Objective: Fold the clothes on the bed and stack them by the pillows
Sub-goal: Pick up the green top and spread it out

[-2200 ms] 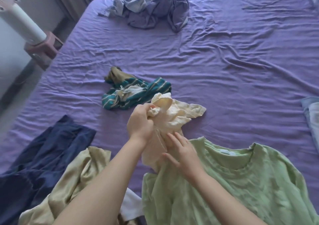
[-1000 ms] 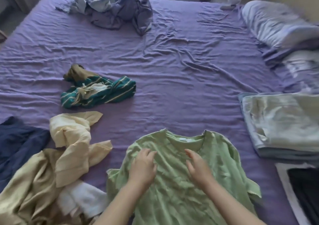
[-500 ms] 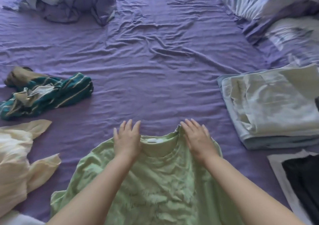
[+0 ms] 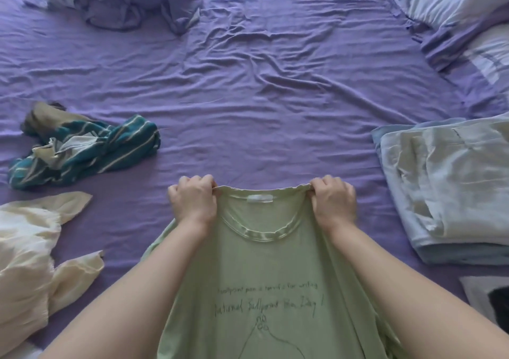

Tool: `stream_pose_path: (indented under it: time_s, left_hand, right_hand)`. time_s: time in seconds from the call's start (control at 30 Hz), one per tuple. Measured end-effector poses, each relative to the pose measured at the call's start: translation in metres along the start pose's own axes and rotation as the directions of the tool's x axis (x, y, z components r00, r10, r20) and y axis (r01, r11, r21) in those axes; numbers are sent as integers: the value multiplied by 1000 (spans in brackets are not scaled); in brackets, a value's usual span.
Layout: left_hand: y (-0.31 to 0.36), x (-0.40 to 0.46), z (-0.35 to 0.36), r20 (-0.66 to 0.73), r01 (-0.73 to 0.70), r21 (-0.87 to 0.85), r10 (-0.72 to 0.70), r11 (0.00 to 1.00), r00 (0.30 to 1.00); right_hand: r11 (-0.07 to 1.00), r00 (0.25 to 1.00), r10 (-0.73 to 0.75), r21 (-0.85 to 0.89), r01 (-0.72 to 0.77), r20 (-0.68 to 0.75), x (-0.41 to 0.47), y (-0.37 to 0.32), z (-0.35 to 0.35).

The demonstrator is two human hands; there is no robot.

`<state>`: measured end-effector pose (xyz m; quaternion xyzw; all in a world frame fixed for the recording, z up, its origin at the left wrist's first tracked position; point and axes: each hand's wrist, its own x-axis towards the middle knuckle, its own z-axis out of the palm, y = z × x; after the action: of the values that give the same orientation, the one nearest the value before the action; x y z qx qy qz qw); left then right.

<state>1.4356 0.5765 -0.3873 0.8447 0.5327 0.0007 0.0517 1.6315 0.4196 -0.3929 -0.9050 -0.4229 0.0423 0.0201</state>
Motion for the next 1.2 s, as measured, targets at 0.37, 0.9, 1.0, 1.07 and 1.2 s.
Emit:
stream_pose_path:
  time_s: [0.37,0.9,1.0,1.07,1.2]
  left_hand:
    - [53,-83,45,116,-343,-82,351,936,929]
    - [193,-52,29,275,-688,-50,672,724,687]
    - [200,-37,24,133,-600,-31,599,799,790]
    - [206,-32,22,44,-447,-132,456,885,889]
    - [211,-49,30,120,-423,-202,451,883,885]
  right_hand:
    - [944,997,-8,328,-16,72,-53,16,25]
    - [911,955,255,368,-184,-154,-141,92,1]
    - [925,921,260,347,-152,-290,-116,107,-18]
    - [949,917,221,290,-123,-333,-109,117,-22]
    - [973,954,168,200,-119,-248,-132,124,-11]
